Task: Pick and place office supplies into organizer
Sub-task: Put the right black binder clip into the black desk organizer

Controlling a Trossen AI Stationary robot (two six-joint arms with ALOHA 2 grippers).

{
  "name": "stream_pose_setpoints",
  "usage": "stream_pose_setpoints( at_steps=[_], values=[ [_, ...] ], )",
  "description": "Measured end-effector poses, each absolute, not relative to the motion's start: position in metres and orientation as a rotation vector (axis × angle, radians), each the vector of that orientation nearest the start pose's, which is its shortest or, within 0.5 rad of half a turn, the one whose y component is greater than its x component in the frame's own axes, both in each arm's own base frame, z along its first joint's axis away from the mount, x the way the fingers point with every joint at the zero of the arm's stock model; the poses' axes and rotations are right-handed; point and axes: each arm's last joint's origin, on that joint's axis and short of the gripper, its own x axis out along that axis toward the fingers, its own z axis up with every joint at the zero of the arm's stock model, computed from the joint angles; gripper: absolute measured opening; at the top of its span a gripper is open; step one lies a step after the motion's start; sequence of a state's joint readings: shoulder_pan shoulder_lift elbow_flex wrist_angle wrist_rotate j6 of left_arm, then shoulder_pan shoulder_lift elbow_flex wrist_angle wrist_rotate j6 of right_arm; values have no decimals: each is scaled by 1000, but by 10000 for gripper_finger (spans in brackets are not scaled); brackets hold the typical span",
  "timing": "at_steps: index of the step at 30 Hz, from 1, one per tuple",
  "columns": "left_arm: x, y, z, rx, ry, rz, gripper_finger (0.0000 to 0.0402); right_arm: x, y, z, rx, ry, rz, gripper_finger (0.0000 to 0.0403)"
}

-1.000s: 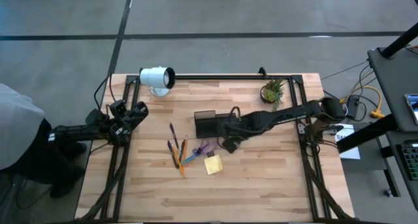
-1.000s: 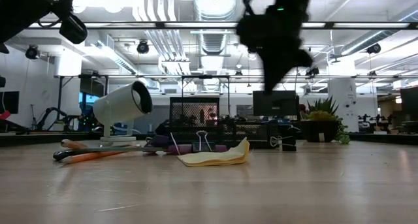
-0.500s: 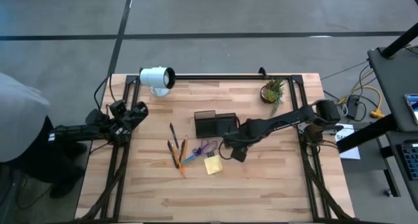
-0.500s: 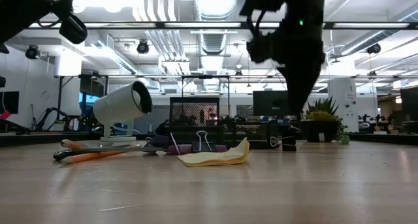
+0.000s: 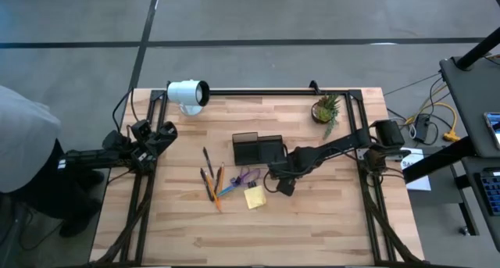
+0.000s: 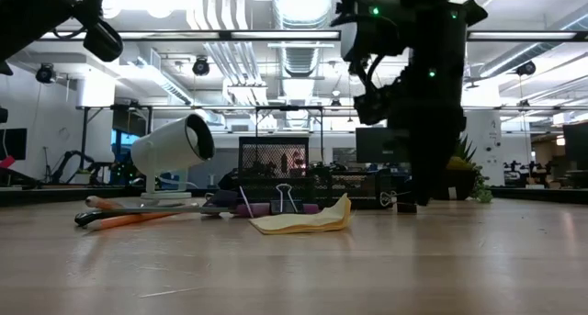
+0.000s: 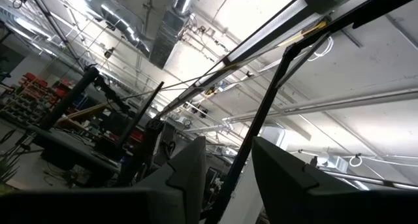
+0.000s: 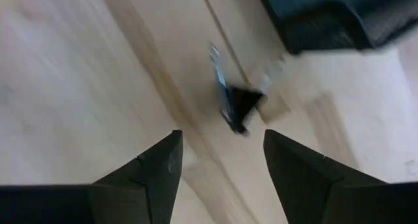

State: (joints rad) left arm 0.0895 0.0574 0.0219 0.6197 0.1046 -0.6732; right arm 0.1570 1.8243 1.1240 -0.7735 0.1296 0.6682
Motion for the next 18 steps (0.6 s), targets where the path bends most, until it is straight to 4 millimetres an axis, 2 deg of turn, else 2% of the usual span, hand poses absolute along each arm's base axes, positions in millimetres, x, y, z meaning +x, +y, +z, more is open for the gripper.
stream_pose_setpoints(
  at_steps=[10,18],
  values=[
    [84,4,223,-598,-552,-209,109,313,41,140,342,1366,-484,203],
    [84,4,223,-597,-552,-209,109,316,29,136,324,1312,-495,202]
  ],
)
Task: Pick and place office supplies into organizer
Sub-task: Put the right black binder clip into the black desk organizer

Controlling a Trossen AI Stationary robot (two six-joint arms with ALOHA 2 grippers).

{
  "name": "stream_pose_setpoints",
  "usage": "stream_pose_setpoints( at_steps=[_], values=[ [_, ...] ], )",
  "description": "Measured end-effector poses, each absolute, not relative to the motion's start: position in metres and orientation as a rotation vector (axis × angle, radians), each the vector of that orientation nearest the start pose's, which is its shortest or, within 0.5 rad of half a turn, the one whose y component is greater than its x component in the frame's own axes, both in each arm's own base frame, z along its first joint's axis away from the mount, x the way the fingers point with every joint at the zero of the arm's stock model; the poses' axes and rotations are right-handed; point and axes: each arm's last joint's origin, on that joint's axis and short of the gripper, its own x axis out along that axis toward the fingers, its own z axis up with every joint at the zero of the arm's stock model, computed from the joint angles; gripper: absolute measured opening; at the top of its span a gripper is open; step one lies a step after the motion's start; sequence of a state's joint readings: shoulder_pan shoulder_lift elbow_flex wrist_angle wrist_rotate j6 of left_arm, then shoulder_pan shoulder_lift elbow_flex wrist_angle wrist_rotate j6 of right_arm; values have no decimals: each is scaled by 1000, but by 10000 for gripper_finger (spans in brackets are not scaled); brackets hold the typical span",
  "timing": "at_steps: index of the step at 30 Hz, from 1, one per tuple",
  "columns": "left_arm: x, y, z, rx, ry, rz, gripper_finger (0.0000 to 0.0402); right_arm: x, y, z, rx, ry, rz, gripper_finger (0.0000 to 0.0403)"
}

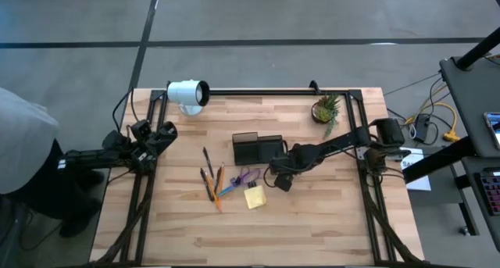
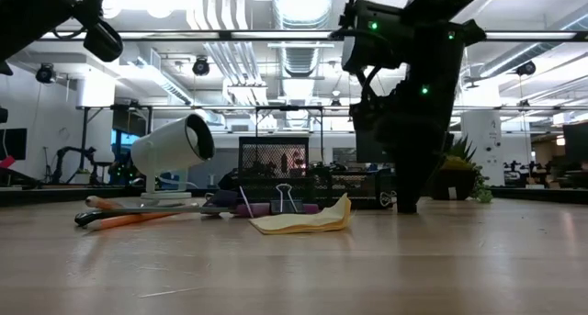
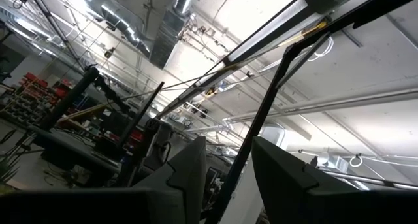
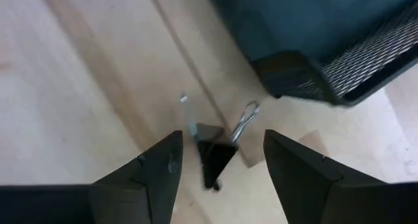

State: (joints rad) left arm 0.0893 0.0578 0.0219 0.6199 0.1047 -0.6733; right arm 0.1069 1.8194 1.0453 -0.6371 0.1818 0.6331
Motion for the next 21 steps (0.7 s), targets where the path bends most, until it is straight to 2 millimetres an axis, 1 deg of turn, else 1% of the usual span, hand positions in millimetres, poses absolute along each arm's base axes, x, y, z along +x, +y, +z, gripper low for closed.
stream_pose_setpoints(
  at_steps=[2,4,14,18,21],
  values=[
    [84,4,223,-598,-552,-209,109,315,26,135,326,1317,-504,194],
    [84,4,223,-597,-552,-209,109,315,24,134,331,1319,-505,177],
    [84,4,223,-597,-552,-209,109,316,23,136,324,1337,-474,61],
    [84,4,223,-598,-551,-209,109,319,24,139,338,1326,-455,30],
    [84,4,223,-598,-552,-209,109,321,26,145,338,1313,-447,18]
  ],
)
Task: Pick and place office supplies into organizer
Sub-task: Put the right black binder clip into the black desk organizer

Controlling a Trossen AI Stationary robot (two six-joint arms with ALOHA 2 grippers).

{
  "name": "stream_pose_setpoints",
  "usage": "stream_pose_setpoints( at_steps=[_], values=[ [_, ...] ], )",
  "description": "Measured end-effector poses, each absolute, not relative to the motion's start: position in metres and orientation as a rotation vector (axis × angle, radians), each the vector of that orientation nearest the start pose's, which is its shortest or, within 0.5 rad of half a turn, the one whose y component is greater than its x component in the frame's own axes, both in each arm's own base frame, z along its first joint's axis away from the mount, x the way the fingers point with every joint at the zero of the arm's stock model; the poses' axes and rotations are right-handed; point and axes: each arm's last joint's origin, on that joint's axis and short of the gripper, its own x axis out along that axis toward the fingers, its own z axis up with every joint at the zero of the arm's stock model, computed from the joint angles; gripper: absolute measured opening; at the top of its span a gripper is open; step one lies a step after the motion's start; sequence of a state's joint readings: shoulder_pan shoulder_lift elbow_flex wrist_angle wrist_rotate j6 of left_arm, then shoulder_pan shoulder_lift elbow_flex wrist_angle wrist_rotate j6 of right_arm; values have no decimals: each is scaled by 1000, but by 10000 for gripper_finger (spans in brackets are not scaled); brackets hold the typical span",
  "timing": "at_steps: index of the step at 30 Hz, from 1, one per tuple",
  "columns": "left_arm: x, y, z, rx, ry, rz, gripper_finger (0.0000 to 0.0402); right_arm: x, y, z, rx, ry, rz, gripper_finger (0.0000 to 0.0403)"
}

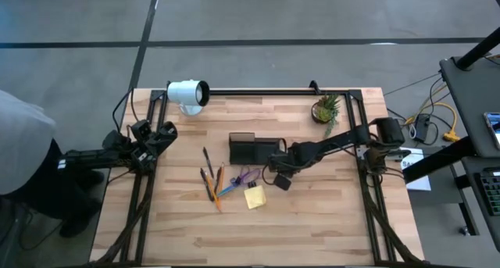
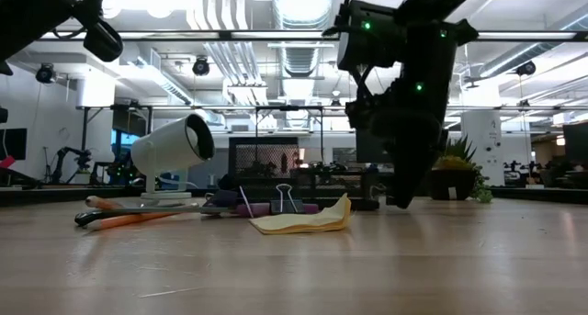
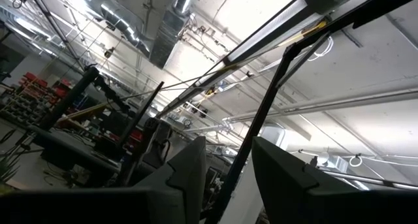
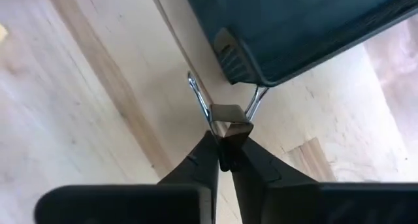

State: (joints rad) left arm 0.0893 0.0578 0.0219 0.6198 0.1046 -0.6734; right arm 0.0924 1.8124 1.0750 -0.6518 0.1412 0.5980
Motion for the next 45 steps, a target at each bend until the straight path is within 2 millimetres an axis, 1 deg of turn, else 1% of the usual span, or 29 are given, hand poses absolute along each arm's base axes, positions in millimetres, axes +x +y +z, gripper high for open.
stream_pose_setpoints(
  at_steps=[9,12,15,17,20,22,25,29,32,35,40,45],
  values=[
    [84,4,223,-597,-552,-209,109,328,35,166,304,1309,-431,15],
    [84,4,223,-598,-552,-209,109,328,41,175,284,1312,-422,15],
    [84,4,223,-597,-551,-209,109,330,47,190,263,1292,-420,14],
    [84,4,223,-597,-552,-209,109,336,50,201,272,1254,-403,14],
    [84,4,223,-598,-552,-209,109,352,52,222,302,1154,-371,14],
    [84,4,223,-598,-551,-209,109,363,48,235,328,1070,-352,14],
    [84,4,223,-598,-552,-209,109,379,37,240,394,989,-358,14],
    [84,5,223,-598,-551,-209,109,397,18,229,545,984,-376,13],
    [84,5,223,-598,-548,-207,109,411,11,215,610,1006,-405,13],
    [85,5,223,-598,-548,-207,109,423,11,204,621,1023,-412,13],
    [85,5,222,-599,-543,-207,109,437,12,198,648,1000,-429,13],
    [85,5,221,-599,-542,-206,109,447,10,188,684,995,-480,13]
  ],
)
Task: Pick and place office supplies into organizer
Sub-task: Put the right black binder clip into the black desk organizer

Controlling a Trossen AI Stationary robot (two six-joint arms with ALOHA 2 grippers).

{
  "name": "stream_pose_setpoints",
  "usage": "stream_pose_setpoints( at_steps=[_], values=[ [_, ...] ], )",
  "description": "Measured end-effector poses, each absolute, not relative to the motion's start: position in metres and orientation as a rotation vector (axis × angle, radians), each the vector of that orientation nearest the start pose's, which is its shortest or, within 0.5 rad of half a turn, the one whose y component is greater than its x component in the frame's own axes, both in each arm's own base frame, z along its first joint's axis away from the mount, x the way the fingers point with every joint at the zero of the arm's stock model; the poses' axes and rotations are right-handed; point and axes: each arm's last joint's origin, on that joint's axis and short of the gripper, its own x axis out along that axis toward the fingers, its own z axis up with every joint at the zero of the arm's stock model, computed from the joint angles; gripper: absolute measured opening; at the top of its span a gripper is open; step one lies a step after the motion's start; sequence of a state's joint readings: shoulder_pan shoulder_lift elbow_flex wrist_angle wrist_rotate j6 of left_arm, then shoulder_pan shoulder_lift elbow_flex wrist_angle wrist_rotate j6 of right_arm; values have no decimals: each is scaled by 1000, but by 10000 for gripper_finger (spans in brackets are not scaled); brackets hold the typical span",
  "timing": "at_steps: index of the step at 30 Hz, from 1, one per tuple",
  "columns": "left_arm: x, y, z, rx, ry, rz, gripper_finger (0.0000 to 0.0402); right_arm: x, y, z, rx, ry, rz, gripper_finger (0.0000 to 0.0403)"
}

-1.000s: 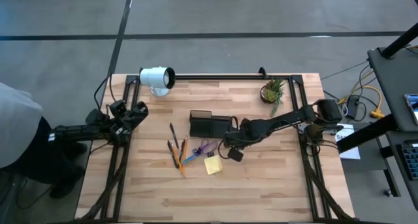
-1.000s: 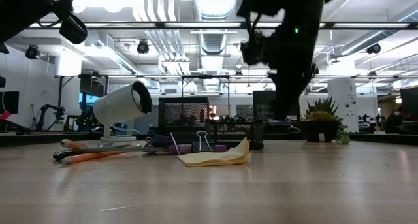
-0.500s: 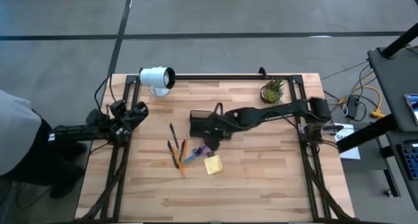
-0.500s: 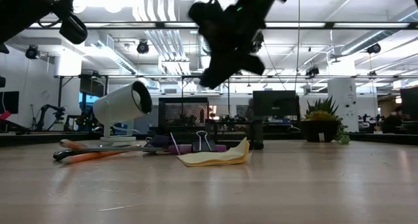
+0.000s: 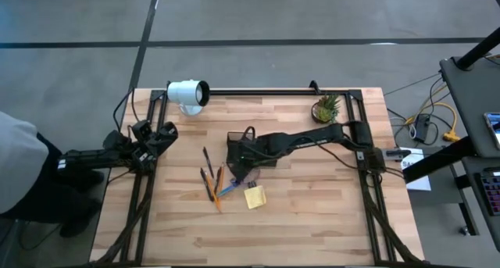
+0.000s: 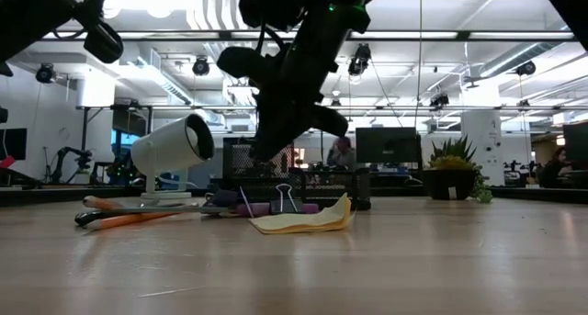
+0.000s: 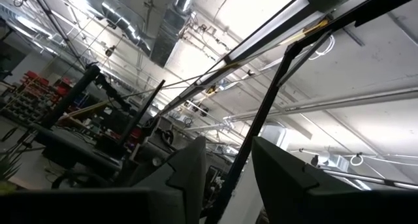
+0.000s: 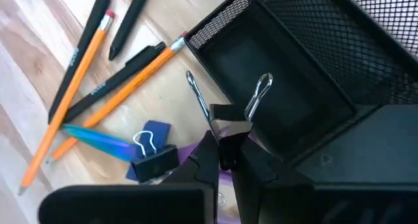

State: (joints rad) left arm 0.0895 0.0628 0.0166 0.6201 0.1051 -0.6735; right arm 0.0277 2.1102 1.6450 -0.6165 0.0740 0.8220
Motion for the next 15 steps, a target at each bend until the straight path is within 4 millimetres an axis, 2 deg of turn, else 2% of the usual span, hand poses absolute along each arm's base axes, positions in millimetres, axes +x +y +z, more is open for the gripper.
stream_pose_setpoints(
  at_steps=[4,10,15],
  values=[
    [86,5,219,-600,-536,-204,109,451,9,179,692,987,-555,19],
    [86,5,219,-601,-535,-204,109,445,3,176,700,942,-755,69],
    [86,5,219,-600,-535,-204,109,444,1,176,684,960,-746,109]
  ],
)
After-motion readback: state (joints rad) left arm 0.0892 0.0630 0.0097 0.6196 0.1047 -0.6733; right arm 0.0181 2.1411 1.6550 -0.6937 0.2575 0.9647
